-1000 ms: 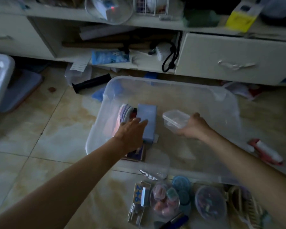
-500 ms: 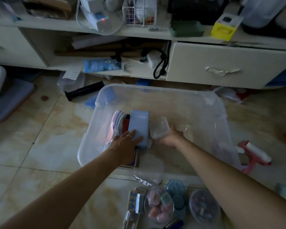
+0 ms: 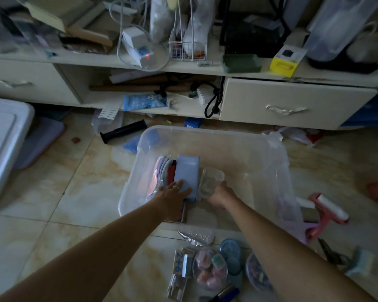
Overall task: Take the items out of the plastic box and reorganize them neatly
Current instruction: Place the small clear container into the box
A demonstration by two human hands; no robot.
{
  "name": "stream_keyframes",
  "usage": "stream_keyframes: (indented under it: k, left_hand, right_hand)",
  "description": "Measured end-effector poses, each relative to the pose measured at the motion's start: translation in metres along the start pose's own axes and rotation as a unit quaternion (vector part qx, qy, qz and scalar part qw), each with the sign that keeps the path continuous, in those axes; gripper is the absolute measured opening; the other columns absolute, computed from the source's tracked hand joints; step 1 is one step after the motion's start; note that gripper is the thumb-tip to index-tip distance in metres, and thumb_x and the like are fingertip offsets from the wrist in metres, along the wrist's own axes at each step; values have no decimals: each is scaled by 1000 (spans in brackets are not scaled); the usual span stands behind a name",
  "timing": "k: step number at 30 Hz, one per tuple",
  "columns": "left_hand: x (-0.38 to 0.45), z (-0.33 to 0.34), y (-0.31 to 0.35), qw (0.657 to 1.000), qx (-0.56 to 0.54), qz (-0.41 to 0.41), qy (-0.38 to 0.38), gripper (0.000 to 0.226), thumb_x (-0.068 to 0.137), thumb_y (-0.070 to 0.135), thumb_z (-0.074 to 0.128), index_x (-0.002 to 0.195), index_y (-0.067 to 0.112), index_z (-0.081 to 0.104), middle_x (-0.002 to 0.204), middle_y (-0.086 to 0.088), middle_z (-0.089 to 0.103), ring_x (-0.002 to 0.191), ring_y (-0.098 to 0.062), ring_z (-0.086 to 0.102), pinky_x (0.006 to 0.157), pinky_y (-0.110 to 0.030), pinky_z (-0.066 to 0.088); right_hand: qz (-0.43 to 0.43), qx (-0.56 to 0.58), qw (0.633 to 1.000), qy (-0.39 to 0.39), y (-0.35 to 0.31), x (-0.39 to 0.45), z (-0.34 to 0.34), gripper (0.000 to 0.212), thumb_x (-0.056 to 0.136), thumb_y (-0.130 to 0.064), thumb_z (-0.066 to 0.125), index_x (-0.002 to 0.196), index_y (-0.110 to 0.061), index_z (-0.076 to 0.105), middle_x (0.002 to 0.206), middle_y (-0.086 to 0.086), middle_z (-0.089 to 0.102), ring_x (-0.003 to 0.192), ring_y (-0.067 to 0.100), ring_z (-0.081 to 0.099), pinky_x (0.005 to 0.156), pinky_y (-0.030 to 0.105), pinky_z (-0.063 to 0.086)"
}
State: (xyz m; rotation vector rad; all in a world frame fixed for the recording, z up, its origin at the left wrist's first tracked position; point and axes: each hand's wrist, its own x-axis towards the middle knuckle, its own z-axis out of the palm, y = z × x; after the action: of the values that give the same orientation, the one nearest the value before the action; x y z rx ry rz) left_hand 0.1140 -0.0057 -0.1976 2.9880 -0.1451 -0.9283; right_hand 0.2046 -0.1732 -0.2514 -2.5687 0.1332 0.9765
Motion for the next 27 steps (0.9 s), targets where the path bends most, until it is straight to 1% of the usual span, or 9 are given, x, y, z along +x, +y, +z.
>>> stream_keyframes:
  k: [3,6,8,10,13,17,20,23,27]
  left_hand:
    - [8,-1,5,1000,4,-8,-9,80,91,35,59,155,31,11,162,-15,-1,148,-34,11,116,-53,23]
    - [19,-11,7,1000,0,-6,8,68,91,30,60,150,30,26,158,-15,15,139,-36,31,111,-49,35]
    - [29,-16,3,999,-1,-12,35,71,87,35,65,148,31,28,154,-15,22,134,-36,37,107,-48,39]
    - [40,-16,-2,999,4,-28,47,84,83,42,70,150,33,21,155,-16,18,136,-37,33,109,-51,34]
    - [51,-14,-3,999,1,-37,36,95,80,38,75,152,33,13,159,-14,9,142,-40,21,112,-53,30]
    - [48,-15,-8,999,-12,-22,29,94,80,40,74,152,36,13,159,-11,13,145,-39,14,115,-54,25]
    - [44,-25,-12,1000,-24,-10,3,92,81,47,69,153,37,13,160,-10,13,146,-38,13,117,-53,20]
    - [40,-38,-11,1000,-21,-3,-20,91,82,48,67,154,36,11,161,-11,10,147,-36,9,119,-53,16]
    - [35,-42,-6,999,-6,-12,-48,89,87,49,61,155,30,7,163,-12,-1,149,-33,-2,120,-53,4]
  right_hand:
    - [-31,-4,1000,-3,0,10,0,111,86,-42,70,156,-1,-5,149,22,46,132,35,51,102,35,46]
    - [-46,-17,999,-6,-4,24,-1,112,87,-43,70,156,0,-7,146,24,47,130,38,52,100,37,46]
    - [-36,-20,999,11,-9,33,-1,115,85,-47,71,155,-1,-7,144,23,49,129,37,53,99,39,47]
    - [-24,-13,999,35,-14,39,1,113,81,-48,75,154,-3,1,139,20,53,125,36,55,96,40,49]
    - [-2,3,999,51,-17,43,-1,102,83,-39,77,153,-7,9,137,17,55,124,35,57,94,40,48]
    - [-7,17,999,36,-19,36,-4,106,86,-31,76,156,-8,0,134,18,56,117,35,60,92,41,51]
    - [-19,-26,998,50,-20,16,-9,90,91,-34,69,155,-11,9,145,20,40,123,39,53,96,43,47]
    - [-58,-117,990,50,-20,-5,-15,78,93,-26,66,154,-19,17,162,18,11,130,39,43,101,46,44]
    - [-148,-140,979,-17,-22,-24,-13,81,88,-22,68,155,-21,23,161,13,14,137,37,38,104,42,44]
